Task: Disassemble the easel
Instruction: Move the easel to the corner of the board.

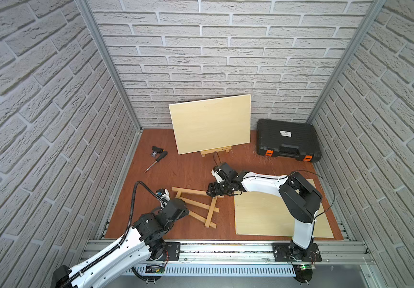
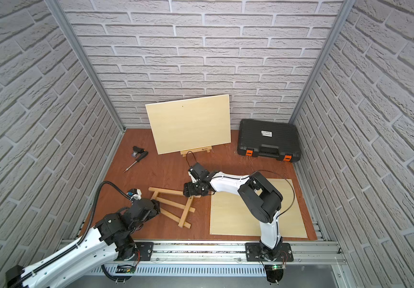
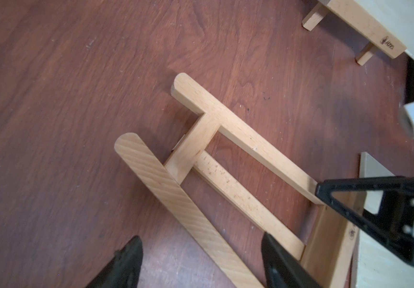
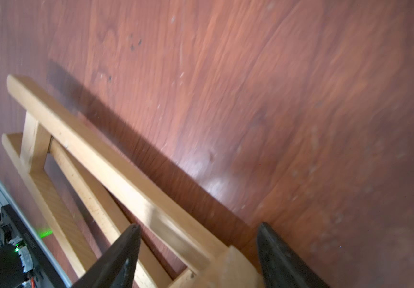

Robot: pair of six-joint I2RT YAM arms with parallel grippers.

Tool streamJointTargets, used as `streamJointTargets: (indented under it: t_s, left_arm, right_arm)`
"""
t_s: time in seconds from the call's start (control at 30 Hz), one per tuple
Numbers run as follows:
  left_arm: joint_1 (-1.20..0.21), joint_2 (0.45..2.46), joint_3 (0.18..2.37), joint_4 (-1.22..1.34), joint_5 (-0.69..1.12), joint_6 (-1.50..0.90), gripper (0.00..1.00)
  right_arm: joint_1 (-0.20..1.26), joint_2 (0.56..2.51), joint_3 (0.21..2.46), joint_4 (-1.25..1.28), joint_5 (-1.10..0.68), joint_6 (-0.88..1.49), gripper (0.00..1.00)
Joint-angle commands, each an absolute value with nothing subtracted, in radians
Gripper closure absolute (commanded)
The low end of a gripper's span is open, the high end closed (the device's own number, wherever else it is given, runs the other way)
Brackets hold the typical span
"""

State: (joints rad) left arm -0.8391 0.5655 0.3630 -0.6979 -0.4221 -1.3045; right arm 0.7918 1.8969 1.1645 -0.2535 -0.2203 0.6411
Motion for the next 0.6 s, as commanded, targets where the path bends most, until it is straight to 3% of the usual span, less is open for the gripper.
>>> streamJointTargets:
  t_s: [0.0, 0.3, 0.57]
  left_arm:
    - [-0.835, 0.597, 0.327, -0.642, -0.438, -1.313, 0.24]
    - [-0.744, 0.718, 0.297, -0.446, -0.412, -1.250, 0.24]
    - [-0.481, 0.849, 0.323, -0.213, -0.232, -1.027, 0.24]
  right_arm:
    - [0.823, 1.858, 1.124, -0.213, -0.191, 0.707, 0.25]
    - [0.856, 1.858, 1.100, -0.183, -0.205, 0.745, 0.25]
    - [0.887, 1.872, 1.096, -0.138, -0.209, 0.794, 0.25]
